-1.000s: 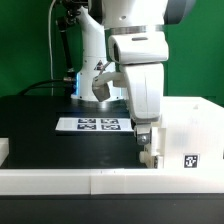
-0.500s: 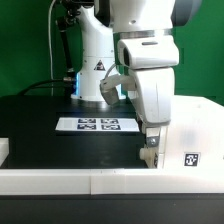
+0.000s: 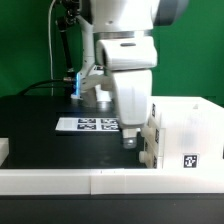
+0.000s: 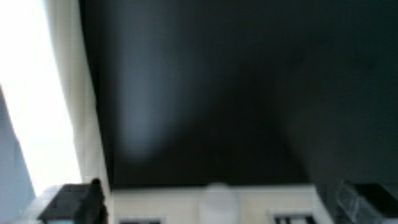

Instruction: Assemble drawer

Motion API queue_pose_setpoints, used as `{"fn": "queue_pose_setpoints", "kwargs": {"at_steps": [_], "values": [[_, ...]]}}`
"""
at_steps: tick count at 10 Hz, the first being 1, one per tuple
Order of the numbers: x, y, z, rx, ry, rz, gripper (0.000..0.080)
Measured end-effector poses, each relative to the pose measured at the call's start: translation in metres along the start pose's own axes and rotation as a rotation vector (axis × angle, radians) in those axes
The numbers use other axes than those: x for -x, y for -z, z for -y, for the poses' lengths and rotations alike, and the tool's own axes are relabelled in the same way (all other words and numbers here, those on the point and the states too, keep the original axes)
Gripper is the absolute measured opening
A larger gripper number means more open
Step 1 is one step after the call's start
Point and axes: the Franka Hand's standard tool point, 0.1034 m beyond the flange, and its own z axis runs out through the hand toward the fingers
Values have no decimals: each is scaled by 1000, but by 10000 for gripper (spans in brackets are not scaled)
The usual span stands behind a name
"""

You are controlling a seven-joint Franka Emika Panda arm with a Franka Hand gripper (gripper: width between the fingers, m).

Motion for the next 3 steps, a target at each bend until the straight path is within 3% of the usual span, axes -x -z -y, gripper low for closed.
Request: {"fn": "queue_pose_setpoints", "kwargs": {"at_steps": [1,2,3], "values": [[18,5,-1,24,-27,5,649],[23,8,0,45,-42,6,649],[22,6,0,42,-39,5,649]]}}
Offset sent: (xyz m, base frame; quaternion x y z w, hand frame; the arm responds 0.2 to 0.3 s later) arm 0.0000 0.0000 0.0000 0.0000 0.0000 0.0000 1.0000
